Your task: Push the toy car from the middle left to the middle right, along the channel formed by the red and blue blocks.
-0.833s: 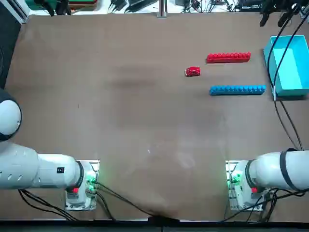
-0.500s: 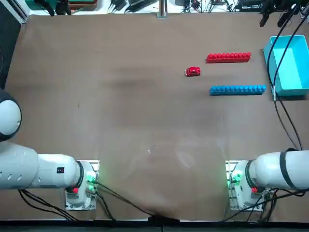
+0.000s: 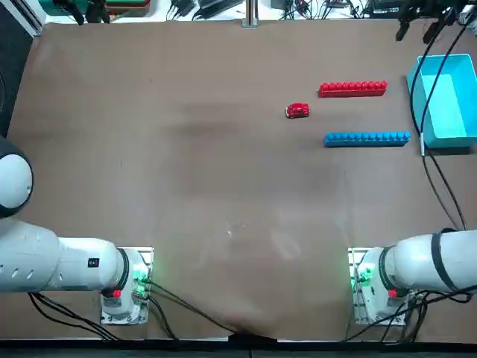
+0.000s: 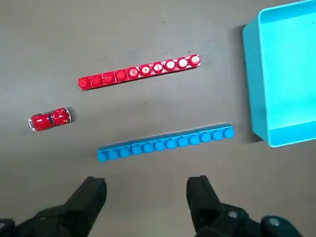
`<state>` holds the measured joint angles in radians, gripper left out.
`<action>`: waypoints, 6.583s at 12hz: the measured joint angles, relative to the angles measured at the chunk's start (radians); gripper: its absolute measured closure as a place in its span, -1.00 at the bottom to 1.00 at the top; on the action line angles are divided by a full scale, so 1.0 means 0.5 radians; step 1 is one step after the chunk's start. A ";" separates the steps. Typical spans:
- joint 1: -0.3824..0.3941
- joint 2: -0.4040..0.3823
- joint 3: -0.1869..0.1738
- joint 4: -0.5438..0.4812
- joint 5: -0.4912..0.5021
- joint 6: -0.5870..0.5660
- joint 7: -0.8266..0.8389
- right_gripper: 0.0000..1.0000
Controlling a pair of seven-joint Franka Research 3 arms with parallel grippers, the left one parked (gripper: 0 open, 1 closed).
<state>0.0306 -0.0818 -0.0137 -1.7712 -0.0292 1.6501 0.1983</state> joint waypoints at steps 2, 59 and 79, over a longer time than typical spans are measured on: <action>0.037 0.071 0.012 0.000 0.005 0.050 0.103 -1.00; 0.871 1.256 0.008 -0.205 -0.068 1.536 3.463 0.06; 0.929 1.288 0.007 -0.147 -0.084 1.516 3.883 0.20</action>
<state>0.4952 0.5623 -0.0102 -1.8447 -0.0713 2.4083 2.1396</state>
